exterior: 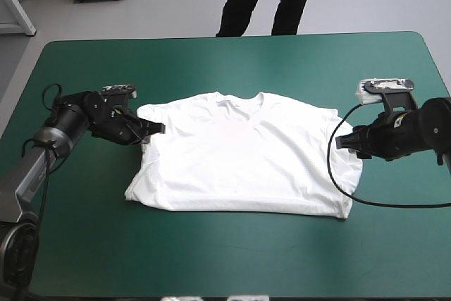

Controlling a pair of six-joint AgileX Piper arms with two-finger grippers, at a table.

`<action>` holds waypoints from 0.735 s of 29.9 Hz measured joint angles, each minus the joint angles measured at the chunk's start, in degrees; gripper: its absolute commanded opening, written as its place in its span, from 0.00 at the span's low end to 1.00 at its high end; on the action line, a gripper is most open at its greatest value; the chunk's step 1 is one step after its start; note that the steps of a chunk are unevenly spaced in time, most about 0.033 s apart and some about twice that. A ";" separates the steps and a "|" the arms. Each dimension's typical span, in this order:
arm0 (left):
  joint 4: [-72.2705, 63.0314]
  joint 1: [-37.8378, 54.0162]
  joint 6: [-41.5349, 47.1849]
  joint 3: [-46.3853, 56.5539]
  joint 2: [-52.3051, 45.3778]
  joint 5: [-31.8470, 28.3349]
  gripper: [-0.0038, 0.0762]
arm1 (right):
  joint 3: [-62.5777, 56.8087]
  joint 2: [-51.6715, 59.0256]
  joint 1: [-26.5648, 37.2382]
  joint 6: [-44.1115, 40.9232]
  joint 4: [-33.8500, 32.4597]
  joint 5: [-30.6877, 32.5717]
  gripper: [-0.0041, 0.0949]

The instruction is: Fold the cloth

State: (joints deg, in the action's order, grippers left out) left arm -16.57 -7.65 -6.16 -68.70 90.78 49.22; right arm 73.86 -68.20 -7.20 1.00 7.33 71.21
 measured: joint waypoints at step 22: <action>-2.50 -7.69 -5.35 -1.88 9.88 -0.12 0.87 | 0.00 0.00 0.00 -0.05 -0.02 0.22 0.53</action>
State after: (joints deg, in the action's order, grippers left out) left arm -19.07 -15.34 -11.50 -70.58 100.67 49.09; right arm 73.86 -68.20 -7.20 0.95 7.31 71.43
